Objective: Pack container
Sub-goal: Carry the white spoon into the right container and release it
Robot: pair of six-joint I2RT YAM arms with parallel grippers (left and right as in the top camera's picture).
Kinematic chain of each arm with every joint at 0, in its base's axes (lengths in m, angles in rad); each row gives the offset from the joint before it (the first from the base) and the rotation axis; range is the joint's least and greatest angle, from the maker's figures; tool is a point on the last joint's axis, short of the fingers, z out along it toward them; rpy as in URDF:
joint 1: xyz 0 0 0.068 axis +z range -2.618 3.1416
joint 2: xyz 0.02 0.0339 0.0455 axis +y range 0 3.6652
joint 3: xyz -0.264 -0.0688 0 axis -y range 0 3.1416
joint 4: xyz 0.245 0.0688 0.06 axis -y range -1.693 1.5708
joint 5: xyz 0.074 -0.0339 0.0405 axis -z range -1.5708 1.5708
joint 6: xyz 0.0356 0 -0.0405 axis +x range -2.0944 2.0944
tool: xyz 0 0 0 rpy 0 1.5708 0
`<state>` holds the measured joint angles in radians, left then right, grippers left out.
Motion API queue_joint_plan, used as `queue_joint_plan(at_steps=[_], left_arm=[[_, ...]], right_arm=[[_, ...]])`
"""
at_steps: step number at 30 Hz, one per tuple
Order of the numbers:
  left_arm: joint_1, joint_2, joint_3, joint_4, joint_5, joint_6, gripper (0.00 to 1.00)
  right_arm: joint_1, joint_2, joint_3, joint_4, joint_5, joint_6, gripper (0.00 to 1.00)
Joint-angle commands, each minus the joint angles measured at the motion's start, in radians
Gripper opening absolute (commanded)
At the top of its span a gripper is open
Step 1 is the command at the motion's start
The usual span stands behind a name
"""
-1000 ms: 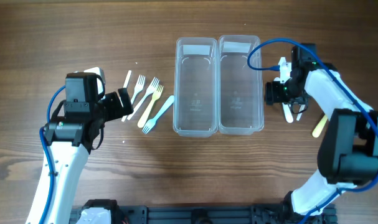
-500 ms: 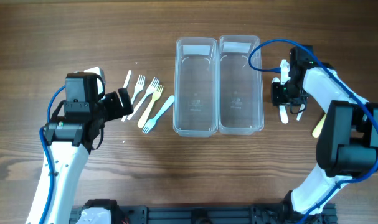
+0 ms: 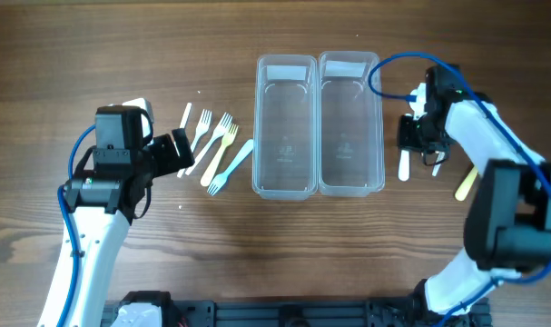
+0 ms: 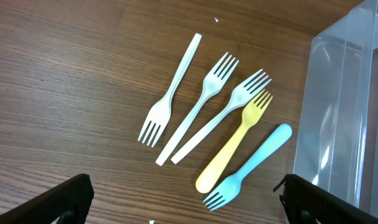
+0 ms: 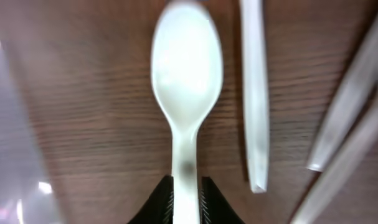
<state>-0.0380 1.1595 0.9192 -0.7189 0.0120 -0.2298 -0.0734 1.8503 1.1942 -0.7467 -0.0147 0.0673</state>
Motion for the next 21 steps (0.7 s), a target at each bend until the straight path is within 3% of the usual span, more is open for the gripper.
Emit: queue_joint_plan(at_steps=[1, 4, 7, 14, 21], left_arm=[[0.006, 0.002, 0.019, 0.0, -0.01, 0.016, 1.0], [0.006, 0.002, 0.019, 0.0, -0.01, 0.016, 1.0], [0.006, 0.002, 0.019, 0.0, -0.01, 0.016, 1.0], [0.006, 0.002, 0.019, 0.0, -0.01, 0.016, 1.0], [0.006, 0.002, 0.019, 0.0, -0.01, 0.016, 1.0]], right_arm=[[0.003, -0.15, 0.013, 0.004, -0.003, 0.023, 0.14], [0.003, -0.275, 0.016, 0.01, -0.005, 0.04, 0.14], [0.003, -0.306, 0.015, 0.015, 0.001, 0.033, 0.27], [0.003, -0.15, -0.024, 0.066, -0.033, 0.042, 0.46], [0.003, 0.027, -0.024, 0.076, -0.045, 0.071, 0.44]])
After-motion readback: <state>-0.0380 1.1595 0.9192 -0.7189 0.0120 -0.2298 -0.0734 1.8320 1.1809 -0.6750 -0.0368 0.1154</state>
